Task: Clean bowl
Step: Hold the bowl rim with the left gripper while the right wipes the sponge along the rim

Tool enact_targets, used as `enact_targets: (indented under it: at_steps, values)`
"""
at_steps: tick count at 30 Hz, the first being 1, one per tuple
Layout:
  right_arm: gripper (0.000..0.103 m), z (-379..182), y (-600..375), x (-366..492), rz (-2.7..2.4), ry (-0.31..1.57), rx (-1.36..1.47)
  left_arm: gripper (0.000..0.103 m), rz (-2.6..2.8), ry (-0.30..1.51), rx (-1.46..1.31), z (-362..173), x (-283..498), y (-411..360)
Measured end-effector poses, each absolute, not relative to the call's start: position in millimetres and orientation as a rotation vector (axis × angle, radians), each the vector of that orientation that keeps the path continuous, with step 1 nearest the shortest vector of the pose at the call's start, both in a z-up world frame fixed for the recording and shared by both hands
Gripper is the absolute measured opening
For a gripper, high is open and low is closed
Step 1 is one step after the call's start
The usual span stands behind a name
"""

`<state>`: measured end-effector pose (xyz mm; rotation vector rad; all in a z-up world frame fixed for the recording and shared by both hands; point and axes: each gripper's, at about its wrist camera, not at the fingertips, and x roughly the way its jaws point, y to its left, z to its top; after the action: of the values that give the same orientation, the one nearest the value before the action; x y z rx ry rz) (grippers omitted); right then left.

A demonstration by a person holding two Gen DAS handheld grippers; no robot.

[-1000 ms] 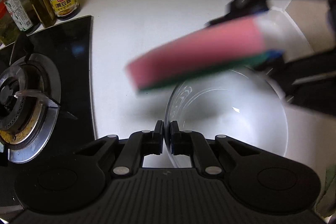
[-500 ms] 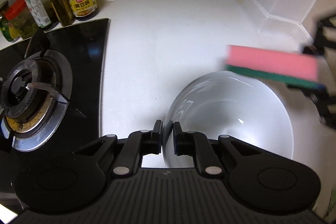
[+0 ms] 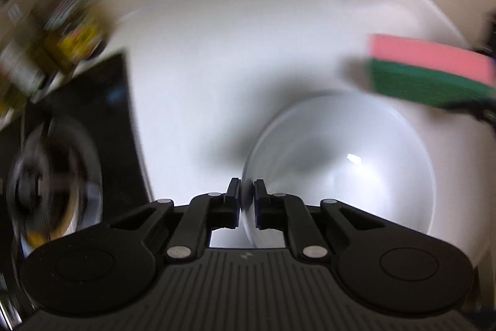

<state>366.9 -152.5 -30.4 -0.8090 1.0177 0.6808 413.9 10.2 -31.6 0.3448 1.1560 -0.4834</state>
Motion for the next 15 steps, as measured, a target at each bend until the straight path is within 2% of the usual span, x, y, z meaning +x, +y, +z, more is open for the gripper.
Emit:
enact_targets:
  at_steps: [3,10,15]
  values:
    - [0.026,-31,-144,396,0.812,1.026,-0.8,0.007,-0.634,1.147,0.462,-26,433,-6]
    - [0.026,-34,-105,421,1.005,0.982,-1.018,0.014,-0.685,1.119,0.603,-34,433,-33]
    - [0.026,-30,-113,429,1.027,1.022,-0.928,0.018,-0.7,1.125,0.613,-41,434,-34]
